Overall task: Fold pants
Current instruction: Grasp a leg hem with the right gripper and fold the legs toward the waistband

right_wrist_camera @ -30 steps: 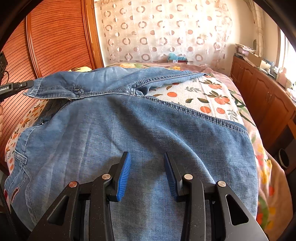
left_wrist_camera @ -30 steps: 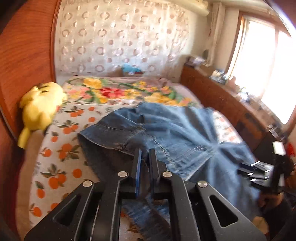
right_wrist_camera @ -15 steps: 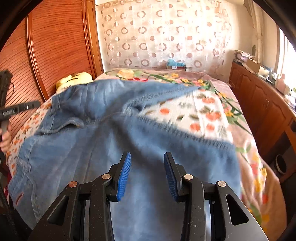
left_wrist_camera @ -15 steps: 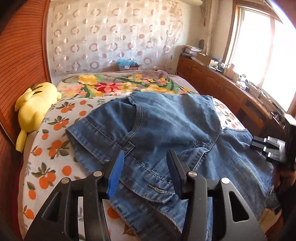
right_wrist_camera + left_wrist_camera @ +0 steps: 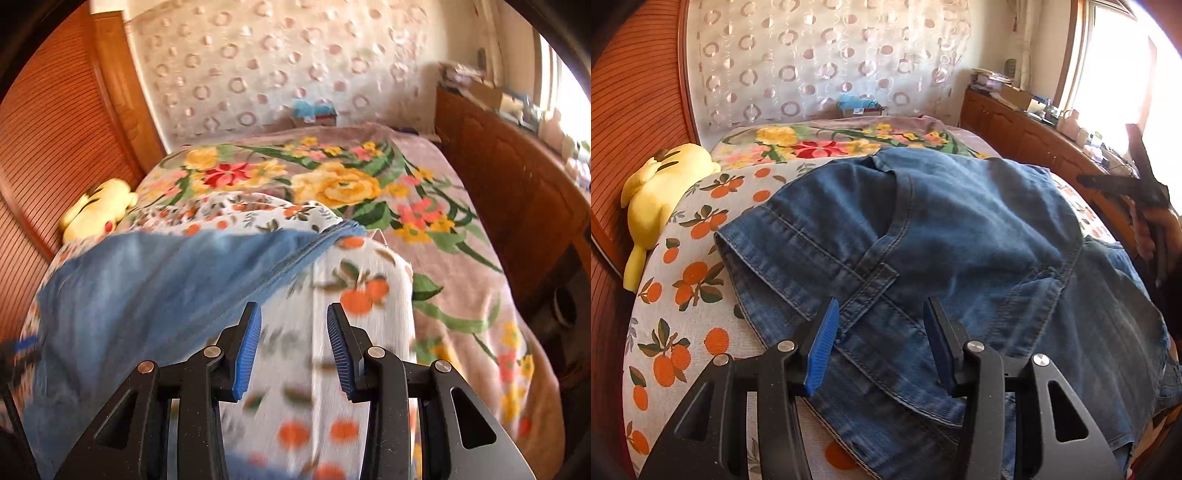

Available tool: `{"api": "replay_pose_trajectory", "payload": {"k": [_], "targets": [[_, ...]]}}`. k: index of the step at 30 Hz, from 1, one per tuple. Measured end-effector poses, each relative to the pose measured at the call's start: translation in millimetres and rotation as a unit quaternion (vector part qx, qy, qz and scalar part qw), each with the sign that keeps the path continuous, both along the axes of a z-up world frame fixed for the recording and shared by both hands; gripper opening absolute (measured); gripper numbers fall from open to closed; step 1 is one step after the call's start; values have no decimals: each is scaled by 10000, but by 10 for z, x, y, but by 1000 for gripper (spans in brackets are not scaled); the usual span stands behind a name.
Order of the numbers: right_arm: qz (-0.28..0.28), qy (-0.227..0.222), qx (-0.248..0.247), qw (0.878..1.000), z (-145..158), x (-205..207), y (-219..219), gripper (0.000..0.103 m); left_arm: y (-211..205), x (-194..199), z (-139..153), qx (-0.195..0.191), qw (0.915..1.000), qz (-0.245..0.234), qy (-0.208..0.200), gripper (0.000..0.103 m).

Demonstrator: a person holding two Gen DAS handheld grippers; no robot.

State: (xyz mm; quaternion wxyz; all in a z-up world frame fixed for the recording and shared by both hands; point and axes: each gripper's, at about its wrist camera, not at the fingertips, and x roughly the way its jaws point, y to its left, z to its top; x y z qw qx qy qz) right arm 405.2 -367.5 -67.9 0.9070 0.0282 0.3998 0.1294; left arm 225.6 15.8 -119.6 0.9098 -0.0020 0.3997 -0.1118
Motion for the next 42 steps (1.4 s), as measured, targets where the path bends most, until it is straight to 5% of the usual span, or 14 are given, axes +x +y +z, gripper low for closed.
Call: {"api": "replay_pose_trajectory", "payload": {"k": [12, 18, 25, 28, 32, 35, 39, 42], "targets": [[-550, 751, 541, 9942, -179, 1017, 17, 38, -65, 41, -117, 211, 9998, 1, 1, 49], [-658, 711, 246, 9950, -154, 1102, 173, 3, -93, 8, -122, 319, 9995, 22, -23, 49], [-629, -594, 256, 9959, 435, 692, 285, 2, -3, -22, -98, 211, 9995, 215, -59, 49], [-599, -1210, 244, 9905, 854, 268, 188, 2, 108, -62, -51, -8, 9991, 370, -222, 49], [-738, -1663, 39, 9833, 1043, -419, -105, 2, 158, -49, -52, -93, 9989, 412, -221, 49], [-946, -1482, -325, 9839, 772, -855, -358, 2, 164, -9, -80, -97, 9990, 411, -123, 49], [-1083, -75, -330, 9935, -2, -1008, -632, 2, 151, 11, -102, -68, 9992, 396, -46, 49], [-1060, 184, -347, 9936, -277, -1154, -715, 9, 115, 18, -113, 39, 9992, 388, -23, 49]]}}
